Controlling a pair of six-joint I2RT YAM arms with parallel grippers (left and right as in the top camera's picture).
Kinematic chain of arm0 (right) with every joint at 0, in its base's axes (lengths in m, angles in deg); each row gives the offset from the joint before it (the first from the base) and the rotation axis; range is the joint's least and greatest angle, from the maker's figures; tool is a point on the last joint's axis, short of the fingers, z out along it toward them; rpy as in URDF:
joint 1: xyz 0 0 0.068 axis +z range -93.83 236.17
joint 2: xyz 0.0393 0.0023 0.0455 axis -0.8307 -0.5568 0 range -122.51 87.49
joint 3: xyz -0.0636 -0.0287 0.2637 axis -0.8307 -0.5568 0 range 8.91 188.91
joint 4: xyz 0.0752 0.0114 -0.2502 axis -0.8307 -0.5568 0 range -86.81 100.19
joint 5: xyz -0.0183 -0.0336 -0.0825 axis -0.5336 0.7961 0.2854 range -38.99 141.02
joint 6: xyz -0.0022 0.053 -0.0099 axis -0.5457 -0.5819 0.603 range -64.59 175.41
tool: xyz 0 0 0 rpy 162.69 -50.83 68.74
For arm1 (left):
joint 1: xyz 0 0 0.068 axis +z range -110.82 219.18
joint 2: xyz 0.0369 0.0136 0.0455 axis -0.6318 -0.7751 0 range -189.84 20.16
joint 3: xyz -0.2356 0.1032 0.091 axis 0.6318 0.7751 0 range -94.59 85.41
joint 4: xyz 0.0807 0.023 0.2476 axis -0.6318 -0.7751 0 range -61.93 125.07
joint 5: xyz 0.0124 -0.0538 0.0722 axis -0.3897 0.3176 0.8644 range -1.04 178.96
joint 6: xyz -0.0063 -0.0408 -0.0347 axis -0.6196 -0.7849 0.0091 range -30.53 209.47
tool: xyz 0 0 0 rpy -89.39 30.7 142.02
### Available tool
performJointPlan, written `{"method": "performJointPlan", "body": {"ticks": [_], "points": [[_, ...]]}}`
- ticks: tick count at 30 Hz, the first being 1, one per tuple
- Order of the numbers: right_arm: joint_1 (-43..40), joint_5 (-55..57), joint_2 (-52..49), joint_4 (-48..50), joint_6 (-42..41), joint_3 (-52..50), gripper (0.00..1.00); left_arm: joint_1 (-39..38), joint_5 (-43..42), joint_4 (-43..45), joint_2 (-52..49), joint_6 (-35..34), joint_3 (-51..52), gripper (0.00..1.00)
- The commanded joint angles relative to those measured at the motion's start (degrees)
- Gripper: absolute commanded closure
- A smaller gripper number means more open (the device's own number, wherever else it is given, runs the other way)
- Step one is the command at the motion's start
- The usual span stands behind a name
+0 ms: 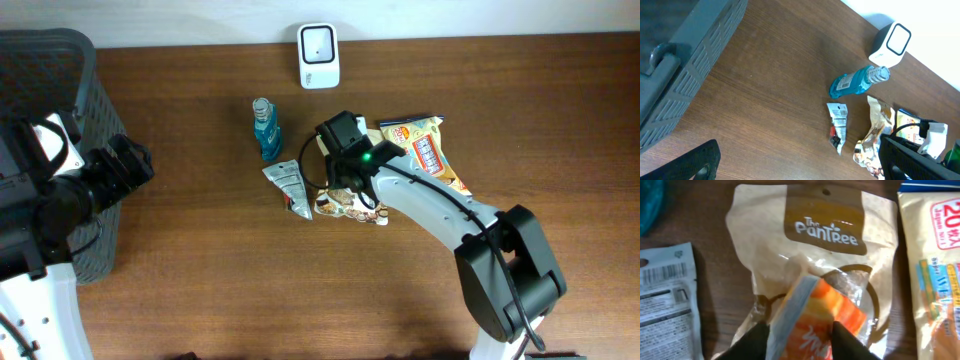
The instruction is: Scan the item barcode
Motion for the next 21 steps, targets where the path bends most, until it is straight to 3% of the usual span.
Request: {"method": "performJointPlan", "body": {"ticks": [1, 2, 3, 11, 12, 13, 14, 17, 18, 21], "points": [[0.2, 1.6, 0.5, -3.3, -0.1, 3.6, 0.87, 0.3, -0.5, -0.1, 0.0, -0.6, 0.1, 0.01], [0.2, 1.6, 0.5, -4.9, -0.1, 4.8, 0.95, 0.3, -0.5, -0.1, 0.0, -0.6, 0.1, 0.01], [0.2, 1.6, 0.6, -6.9, -0.1, 6.6, 0.96, 0.3, -0.5, -0.1, 0.0, -0.6, 0.1, 0.01], [-2.4, -1.6, 0.6, -22.3, -0.3, 18.7, 0.96, 0.3, -0.5, -0.1, 0.0, -0.6, 0.1, 0.01], [-3.0, -3.3, 0.6, -22.9, -0.3, 18.7, 0.92, 0.3, -0.5, -0.1, 0.0, -0.6, 0.1, 0.01], [-3.4, -5.3, 0.6, -23.4, -0.3, 18.6, 0.8, 0.3, -0.5, -0.1, 0.0, -0.6, 0.1, 0.01], [-3.6, -7.4, 0.1, -23.4, 0.4, 18.1, 0.57, 0.3, -0.5, -0.1, 0.0, -0.6, 0.1, 0.01], [-2.5, -9.1, -1.0, -22.9, 5.1, 16.3, 0.26, 0.3, -0.5, -0.1, 0.0, -0.6, 0.1, 0.01], [-1.8, -9.1, -1.5, -22.6, 5.8, 15.8, 0.23, 0.3, -0.5, -0.1, 0.0, -0.6, 0.1, 0.01], [0.7, -6.0, -4.9, -21.4, 5.7, 15.1, 0.26, 0.3, -0.5, -0.1, 0.0, -0.6, 0.1, 0.01]]}}
